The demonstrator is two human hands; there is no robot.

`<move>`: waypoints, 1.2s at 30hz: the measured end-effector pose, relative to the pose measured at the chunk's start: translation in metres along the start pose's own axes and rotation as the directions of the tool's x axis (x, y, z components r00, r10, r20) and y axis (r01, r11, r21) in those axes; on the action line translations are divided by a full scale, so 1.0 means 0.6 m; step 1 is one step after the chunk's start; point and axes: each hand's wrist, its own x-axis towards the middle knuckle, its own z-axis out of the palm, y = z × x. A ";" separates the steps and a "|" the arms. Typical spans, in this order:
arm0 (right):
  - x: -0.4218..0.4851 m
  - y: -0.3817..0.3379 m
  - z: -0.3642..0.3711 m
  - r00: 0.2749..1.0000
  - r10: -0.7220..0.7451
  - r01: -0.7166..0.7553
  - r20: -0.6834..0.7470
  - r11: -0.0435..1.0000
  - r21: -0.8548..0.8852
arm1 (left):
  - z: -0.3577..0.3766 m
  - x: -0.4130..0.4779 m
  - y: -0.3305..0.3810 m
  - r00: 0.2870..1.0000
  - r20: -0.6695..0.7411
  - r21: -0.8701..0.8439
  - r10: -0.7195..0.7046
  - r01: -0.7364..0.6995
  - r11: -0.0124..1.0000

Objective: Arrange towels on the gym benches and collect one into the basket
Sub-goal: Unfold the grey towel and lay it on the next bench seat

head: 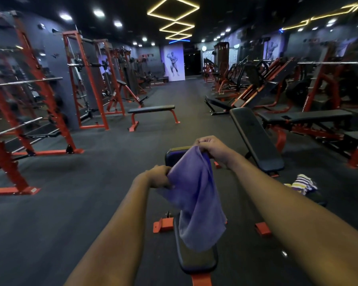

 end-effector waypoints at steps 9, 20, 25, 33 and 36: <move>0.022 0.156 -0.030 0.824 0.320 -0.459 -0.467 0.861 -0.219 | 0.035 0.046 -0.027 0.863 -0.496 -0.115 -0.093 0.040 0.993; 0.061 0.212 -0.041 0.912 -0.045 -0.097 -0.409 0.943 -0.319 | 0.064 0.132 -0.042 0.713 -0.664 -0.299 -0.223 0.020 0.954; 0.061 0.270 -0.042 0.897 -0.021 -0.137 -0.441 0.936 -0.325 | 0.121 0.154 -0.061 0.773 -0.590 -0.316 -0.232 0.043 0.948; -0.020 0.531 0.031 0.830 0.502 -0.556 -0.242 0.722 -0.412 | 0.356 0.153 -0.107 0.904 -0.212 -0.359 -0.371 0.281 0.890; -0.053 0.610 0.062 0.761 0.627 -0.625 -0.167 0.639 -0.447 | 0.435 0.156 -0.141 0.920 -0.046 -0.360 -0.389 0.348 0.866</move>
